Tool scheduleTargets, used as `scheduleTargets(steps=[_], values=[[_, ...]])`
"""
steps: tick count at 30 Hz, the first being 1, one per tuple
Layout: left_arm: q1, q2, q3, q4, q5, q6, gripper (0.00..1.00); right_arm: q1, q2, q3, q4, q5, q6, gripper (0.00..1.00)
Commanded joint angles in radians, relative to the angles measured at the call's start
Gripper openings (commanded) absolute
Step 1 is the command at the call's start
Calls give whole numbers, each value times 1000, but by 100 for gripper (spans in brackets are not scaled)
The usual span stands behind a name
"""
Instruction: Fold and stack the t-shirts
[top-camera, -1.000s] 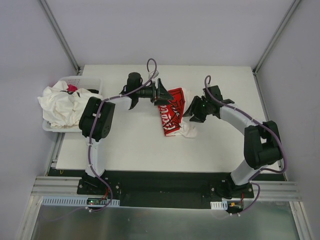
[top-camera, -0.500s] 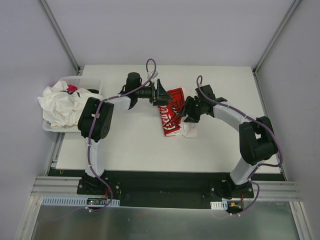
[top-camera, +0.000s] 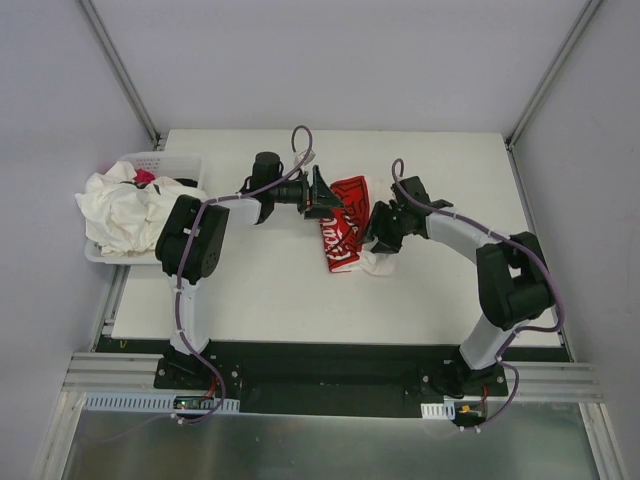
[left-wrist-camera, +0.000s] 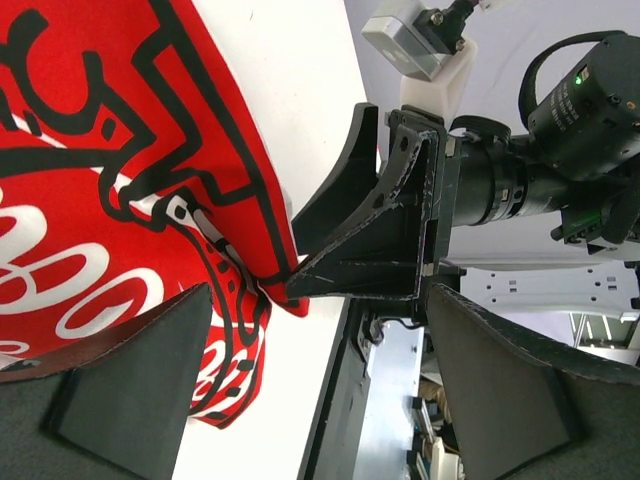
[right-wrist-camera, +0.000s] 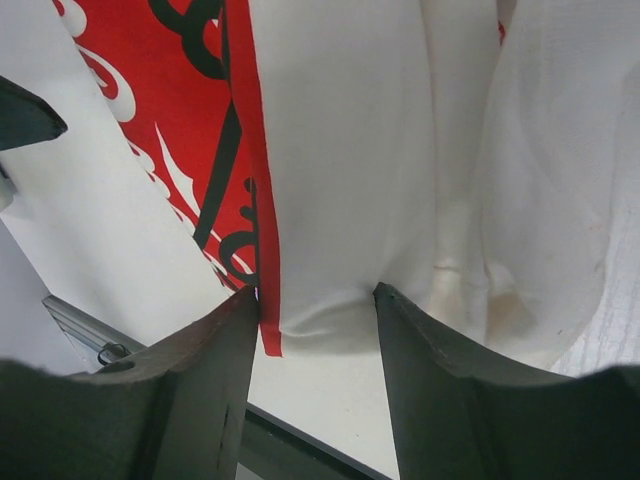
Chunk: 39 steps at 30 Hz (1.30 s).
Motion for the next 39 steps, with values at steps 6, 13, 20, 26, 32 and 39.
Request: scheduleTargets(steps=[6, 13, 20, 26, 32, 39], values=[[-29, -101, -69, 66, 23, 32, 87, -25, 63, 76, -76, 26, -60, 51], [-73, -67, -55, 69, 26, 23, 87, -53, 100, 100, -82, 34, -72, 33], [-76, -21, -40, 90, 37, 1, 87, -62, 76, 94, -73, 31, -66, 1], [-102, -10, -69, 116, 16, -14, 87, -64, 11, 79, -65, 26, -49, 1], [-110, -3, -56, 115, 20, -8, 87, -70, -98, 56, -83, 28, -55, 1], [-109, -13, -60, 44, 6, 65, 87, -84, -225, 27, -139, 41, -65, 1]])
